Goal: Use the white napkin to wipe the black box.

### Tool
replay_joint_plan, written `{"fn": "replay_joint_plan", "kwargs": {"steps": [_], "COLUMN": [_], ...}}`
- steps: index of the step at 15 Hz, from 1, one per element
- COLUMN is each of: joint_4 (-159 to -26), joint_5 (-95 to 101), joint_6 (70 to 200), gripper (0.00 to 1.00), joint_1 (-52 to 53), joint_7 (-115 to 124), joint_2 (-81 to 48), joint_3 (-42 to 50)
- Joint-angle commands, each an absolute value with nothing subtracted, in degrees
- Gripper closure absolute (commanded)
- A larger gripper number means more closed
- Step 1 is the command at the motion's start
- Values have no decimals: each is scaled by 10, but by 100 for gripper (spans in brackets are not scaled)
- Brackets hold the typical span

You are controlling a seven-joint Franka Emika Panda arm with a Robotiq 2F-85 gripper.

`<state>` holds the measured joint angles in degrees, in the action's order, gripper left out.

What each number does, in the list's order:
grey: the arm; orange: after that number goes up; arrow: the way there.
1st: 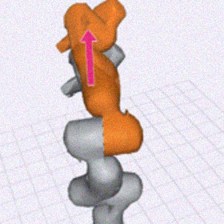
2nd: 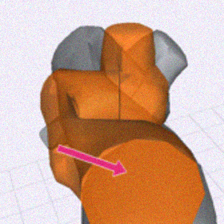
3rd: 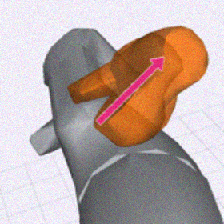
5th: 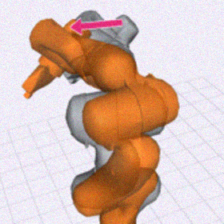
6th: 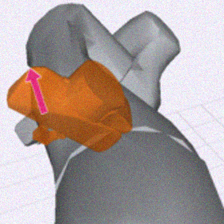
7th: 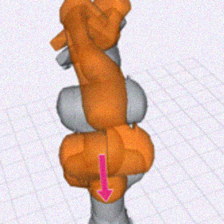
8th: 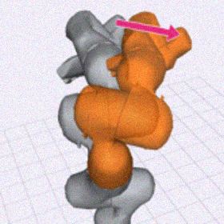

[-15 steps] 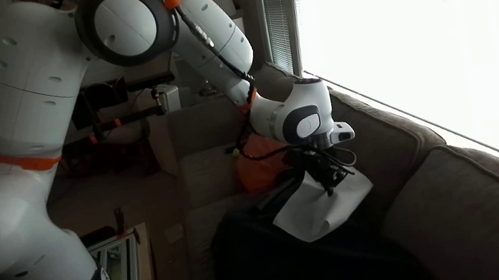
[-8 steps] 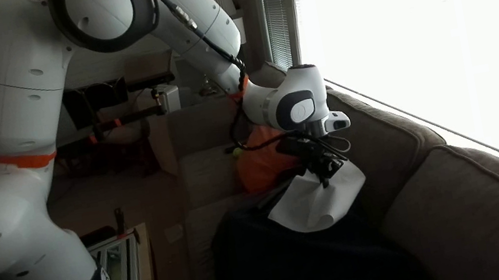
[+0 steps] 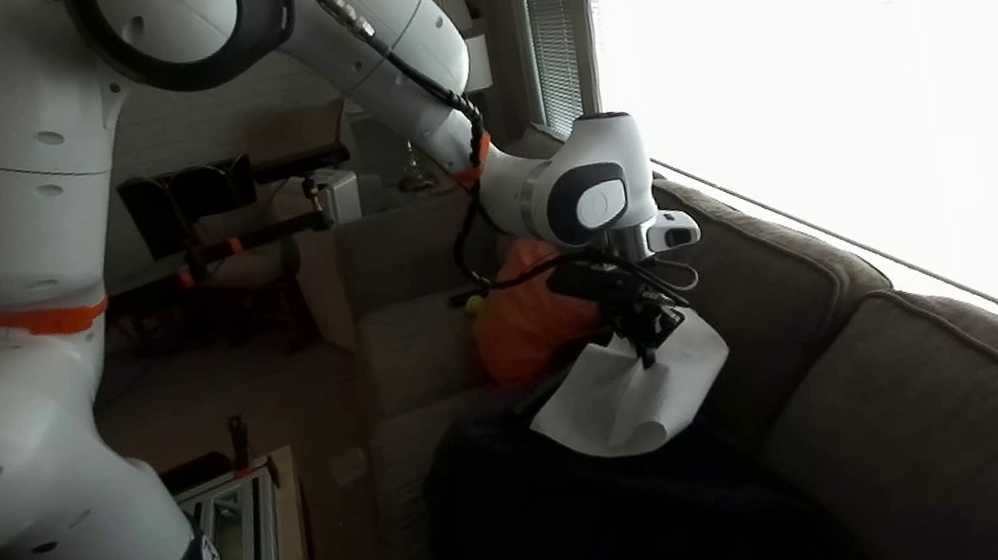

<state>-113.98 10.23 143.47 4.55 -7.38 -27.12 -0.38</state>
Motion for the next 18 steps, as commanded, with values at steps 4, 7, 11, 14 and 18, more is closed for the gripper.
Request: {"fn": "replay_joint_plan", "kwargs": {"steps": [4, 7, 11, 14, 18], "joint_4": [-1155, -1149, -1151, -1149, -1153], "joint_5": [80, 74, 72, 72, 70], "joint_6": [1422, 1410, 1408, 1411, 1405], "gripper": [99, 99, 67, 100, 100], "joint_1": [32, 31, 29, 28, 24], "joint_7": [-76, -76, -82, -79, -77], "joint_2": [-227, -232, -225, -220, -209], "joint_3": [-16, -19, -22, -20, -17]}}
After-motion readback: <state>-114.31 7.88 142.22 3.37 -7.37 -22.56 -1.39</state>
